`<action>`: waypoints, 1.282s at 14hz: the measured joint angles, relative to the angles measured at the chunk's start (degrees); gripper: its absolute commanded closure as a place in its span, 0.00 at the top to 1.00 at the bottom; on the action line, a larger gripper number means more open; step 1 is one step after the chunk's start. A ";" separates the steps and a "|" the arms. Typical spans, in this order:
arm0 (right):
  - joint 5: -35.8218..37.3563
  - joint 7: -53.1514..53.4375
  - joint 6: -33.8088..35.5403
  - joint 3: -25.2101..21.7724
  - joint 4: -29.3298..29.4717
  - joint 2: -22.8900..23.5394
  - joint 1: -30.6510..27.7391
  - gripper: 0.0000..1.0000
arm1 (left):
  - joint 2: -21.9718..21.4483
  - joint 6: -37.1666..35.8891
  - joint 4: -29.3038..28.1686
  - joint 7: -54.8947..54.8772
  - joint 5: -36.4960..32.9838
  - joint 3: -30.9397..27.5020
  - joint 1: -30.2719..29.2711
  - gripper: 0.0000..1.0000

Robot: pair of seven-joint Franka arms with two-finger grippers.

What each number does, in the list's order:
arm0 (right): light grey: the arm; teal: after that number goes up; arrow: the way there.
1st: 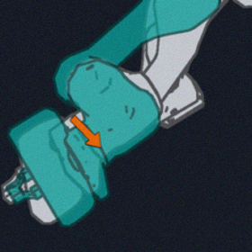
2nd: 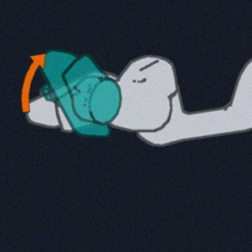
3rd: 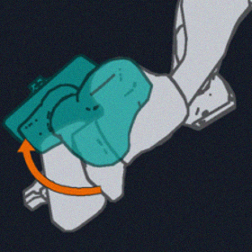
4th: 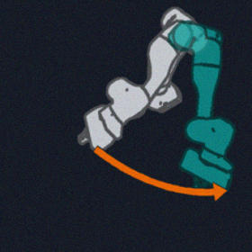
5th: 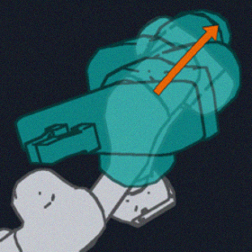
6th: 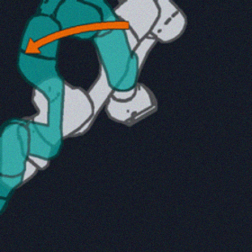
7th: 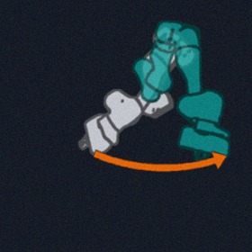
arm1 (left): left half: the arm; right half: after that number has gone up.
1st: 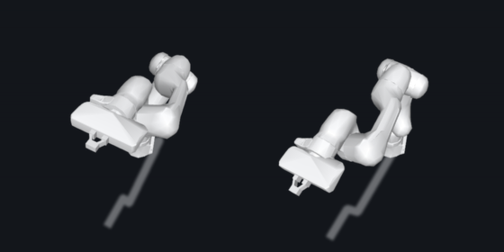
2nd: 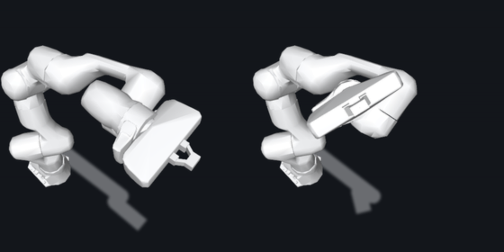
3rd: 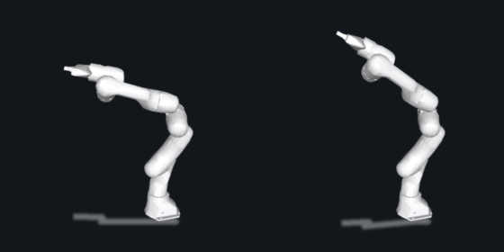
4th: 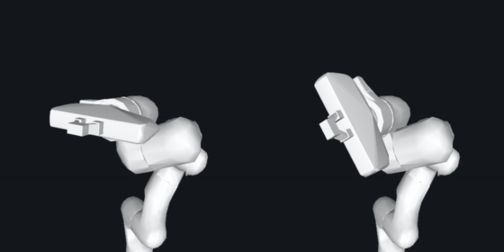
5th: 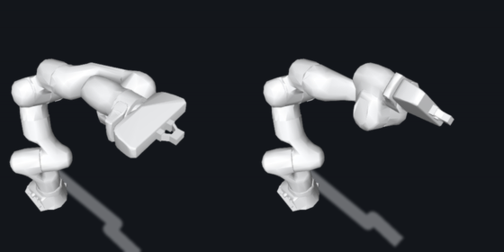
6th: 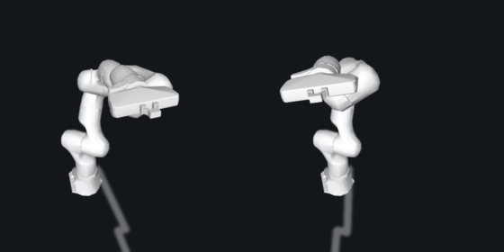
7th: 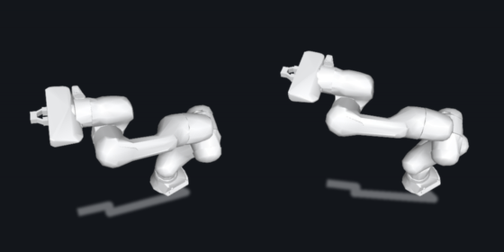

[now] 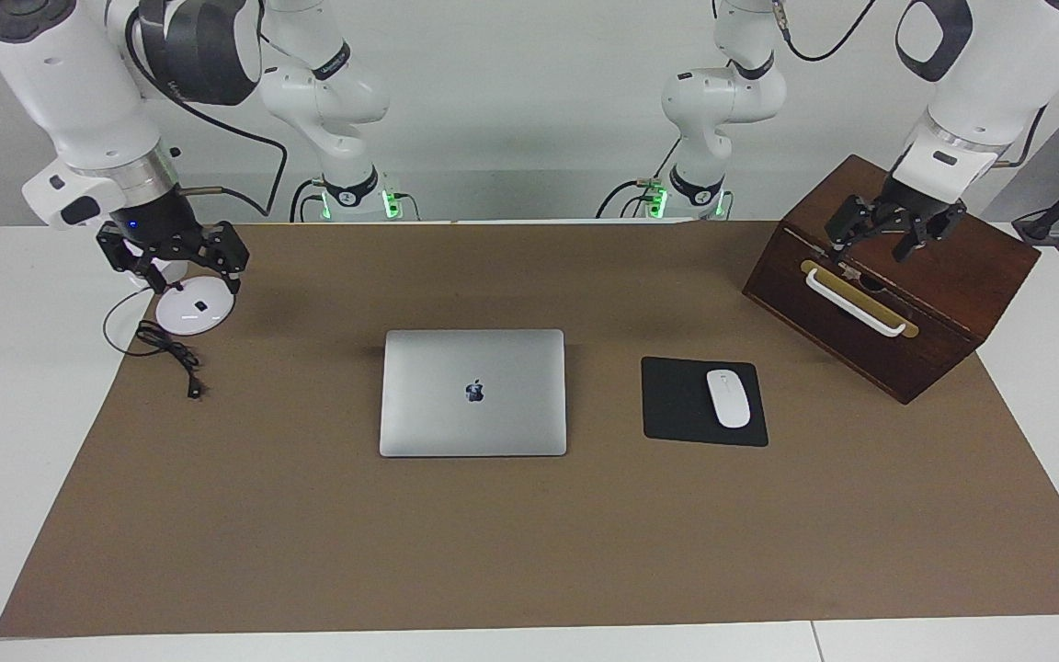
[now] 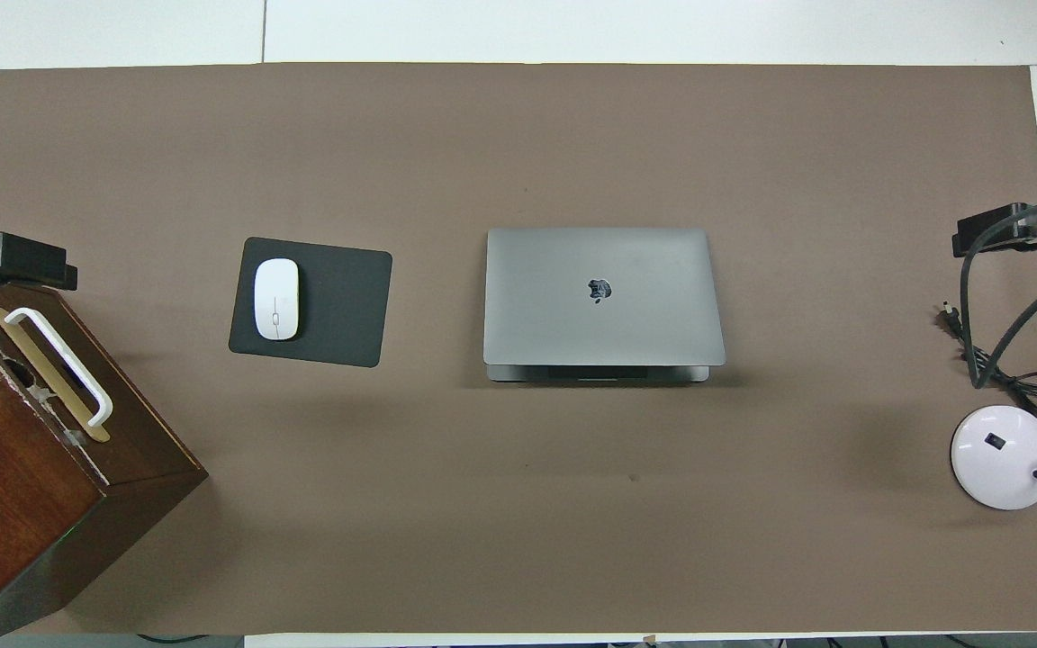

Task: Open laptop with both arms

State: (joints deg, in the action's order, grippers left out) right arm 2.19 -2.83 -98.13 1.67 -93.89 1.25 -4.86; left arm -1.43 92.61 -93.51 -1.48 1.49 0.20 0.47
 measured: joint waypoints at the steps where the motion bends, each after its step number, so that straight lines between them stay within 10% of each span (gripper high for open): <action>1: 0.00 0.00 -0.03 0.00 0.00 0.00 0.00 1.00 | -0.02 -0.05 0.00 0.00 0.00 -0.06 -0.02 1.00; 4: 0.00 0.00 -0.10 0.00 0.00 0.00 0.00 1.00 | -0.29 -0.97 -0.03 0.00 0.00 -0.11 -0.03 1.00; 5: 0.00 0.00 -0.16 0.00 0.00 0.00 0.00 1.00 | -0.37 -1.00 -0.04 0.00 0.00 -0.11 -0.03 0.80; 7: 0.00 0.00 -0.38 0.00 0.00 0.00 0.00 1.00 | -0.51 -1.00 -0.11 0.00 0.00 -0.10 -0.03 0.00; 18: -4.56 -0.01 -16.16 -0.11 -13.64 -5.08 -0.10 1.00 | -1.10 1.69 -2.21 8.27 0.00 0.07 0.00 0.00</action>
State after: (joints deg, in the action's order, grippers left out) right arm -2.37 -2.84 -114.29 1.56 -107.53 -3.82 -4.96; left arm -2.54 94.30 -95.73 6.79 1.49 0.27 0.47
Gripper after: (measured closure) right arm 0.000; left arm 0.991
